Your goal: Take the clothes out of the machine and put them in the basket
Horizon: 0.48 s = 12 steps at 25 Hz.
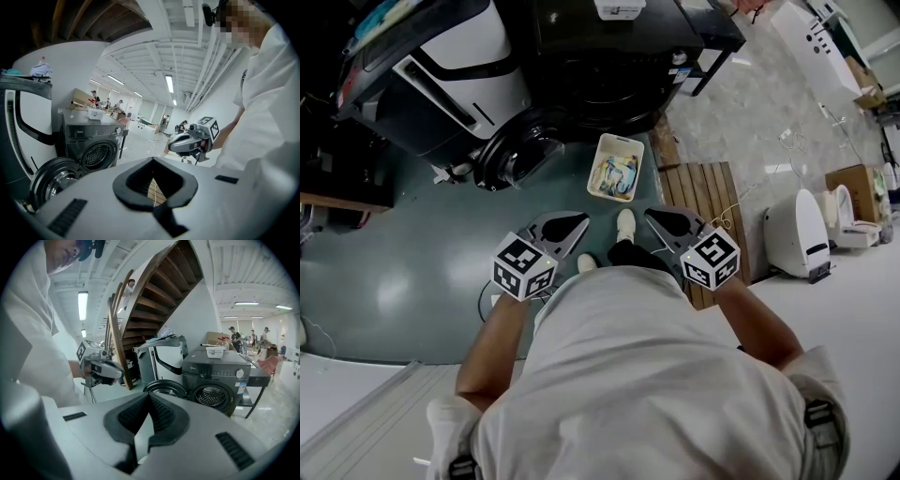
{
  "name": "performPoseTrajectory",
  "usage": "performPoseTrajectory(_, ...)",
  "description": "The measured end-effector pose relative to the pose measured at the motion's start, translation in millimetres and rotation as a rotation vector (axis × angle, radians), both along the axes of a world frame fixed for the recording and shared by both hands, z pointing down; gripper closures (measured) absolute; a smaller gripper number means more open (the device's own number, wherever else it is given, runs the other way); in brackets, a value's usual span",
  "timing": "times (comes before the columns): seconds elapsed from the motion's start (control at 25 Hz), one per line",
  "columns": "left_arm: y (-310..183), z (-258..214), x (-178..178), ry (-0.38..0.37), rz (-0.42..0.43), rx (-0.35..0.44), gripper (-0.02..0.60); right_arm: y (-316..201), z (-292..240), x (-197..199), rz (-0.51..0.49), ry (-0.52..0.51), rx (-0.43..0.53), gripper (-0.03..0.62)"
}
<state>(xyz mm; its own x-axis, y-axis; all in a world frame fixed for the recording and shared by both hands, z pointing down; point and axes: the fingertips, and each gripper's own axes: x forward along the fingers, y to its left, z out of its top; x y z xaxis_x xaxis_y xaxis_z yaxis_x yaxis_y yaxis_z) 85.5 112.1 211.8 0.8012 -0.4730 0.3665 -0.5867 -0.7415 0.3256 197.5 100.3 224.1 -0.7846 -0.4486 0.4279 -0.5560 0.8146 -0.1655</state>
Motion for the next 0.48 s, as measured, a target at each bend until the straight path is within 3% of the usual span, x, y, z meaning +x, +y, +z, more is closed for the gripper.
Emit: performPoseTrajectory(0.48,2.9,5.5,-8.4,0.000,-0.038,-0.011,0.584,0.9,0.4,10.3,0.006,0.004,-0.005,0.589)
